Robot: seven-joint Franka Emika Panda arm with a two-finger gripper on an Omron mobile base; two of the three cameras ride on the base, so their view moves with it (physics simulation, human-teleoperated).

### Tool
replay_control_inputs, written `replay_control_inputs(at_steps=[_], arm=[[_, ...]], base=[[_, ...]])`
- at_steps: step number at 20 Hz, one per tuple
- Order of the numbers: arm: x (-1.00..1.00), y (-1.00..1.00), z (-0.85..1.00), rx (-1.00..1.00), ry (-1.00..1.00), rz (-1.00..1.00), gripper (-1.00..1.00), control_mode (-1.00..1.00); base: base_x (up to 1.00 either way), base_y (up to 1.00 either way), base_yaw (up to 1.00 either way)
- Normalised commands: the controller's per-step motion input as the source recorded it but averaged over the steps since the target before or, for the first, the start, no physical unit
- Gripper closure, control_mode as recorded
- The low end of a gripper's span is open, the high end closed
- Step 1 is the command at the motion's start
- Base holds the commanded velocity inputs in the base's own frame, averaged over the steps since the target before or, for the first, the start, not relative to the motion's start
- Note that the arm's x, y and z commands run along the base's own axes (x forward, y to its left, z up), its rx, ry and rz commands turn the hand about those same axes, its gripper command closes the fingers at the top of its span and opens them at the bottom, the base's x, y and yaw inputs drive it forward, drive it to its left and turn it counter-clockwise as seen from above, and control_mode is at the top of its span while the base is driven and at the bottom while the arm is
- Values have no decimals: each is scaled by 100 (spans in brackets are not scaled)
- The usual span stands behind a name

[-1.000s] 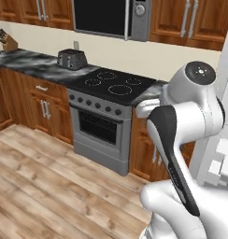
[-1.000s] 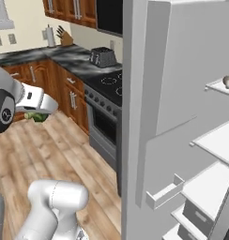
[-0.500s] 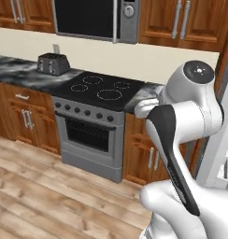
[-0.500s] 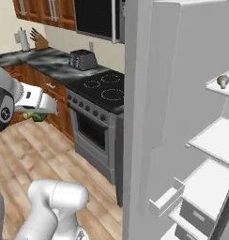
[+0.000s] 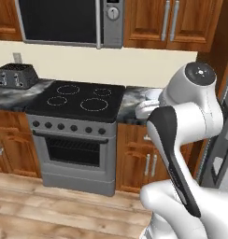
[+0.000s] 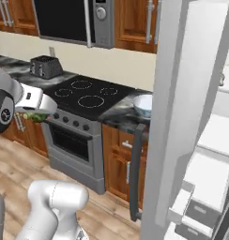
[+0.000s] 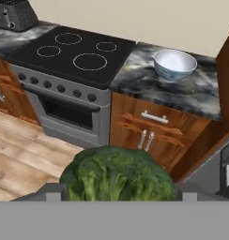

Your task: Take the broccoli, potato, and mushroom from the freezer and place them in the bowl on the counter.

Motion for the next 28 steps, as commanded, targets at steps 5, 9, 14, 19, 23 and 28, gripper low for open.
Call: replay_control_inputs(at_steps=[5,9,14,19,23,28], arm=[[0,0,0,0,0,0,100,100],[0,0,0,0,0,0,100,100],[0,0,0,0,0,0,100,100],[0,0,0,0,0,0,100,100],[0,0,0,0,0,0,100,100],[14,-10,-9,2,1,-8,100,-100]], base=[[38,100,-27],[100,54,-54],[94,11,-62],[76,-1,-61],[72,0,-56],[48,-13,-39]])
